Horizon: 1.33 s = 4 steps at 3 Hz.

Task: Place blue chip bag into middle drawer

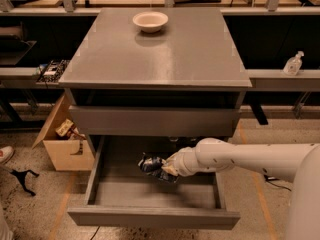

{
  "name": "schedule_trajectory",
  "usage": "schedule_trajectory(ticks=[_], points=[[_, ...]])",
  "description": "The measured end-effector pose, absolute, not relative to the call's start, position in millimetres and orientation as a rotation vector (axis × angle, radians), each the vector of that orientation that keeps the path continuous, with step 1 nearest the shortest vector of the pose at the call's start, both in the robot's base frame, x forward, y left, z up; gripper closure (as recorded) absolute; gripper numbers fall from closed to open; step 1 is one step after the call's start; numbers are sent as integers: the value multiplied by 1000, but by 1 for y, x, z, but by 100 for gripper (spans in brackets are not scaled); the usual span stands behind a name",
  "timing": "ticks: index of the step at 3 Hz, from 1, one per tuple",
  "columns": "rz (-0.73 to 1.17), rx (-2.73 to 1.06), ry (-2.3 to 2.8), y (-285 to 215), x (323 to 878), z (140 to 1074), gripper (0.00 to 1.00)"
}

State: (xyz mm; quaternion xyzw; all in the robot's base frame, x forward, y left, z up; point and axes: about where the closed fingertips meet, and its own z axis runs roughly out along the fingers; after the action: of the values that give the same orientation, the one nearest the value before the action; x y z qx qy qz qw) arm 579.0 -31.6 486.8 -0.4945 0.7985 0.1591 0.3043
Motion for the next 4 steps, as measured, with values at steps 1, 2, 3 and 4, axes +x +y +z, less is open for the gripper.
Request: schedule_trajectory(ticks=[1, 2, 3, 4], points=[[425, -1312, 2115, -30, 578, 486, 61], [427, -1315, 2115, -29, 578, 485, 38], [429, -1311, 2107, -28, 577, 485, 15], [411, -1282, 2113, -39, 577, 486, 0]])
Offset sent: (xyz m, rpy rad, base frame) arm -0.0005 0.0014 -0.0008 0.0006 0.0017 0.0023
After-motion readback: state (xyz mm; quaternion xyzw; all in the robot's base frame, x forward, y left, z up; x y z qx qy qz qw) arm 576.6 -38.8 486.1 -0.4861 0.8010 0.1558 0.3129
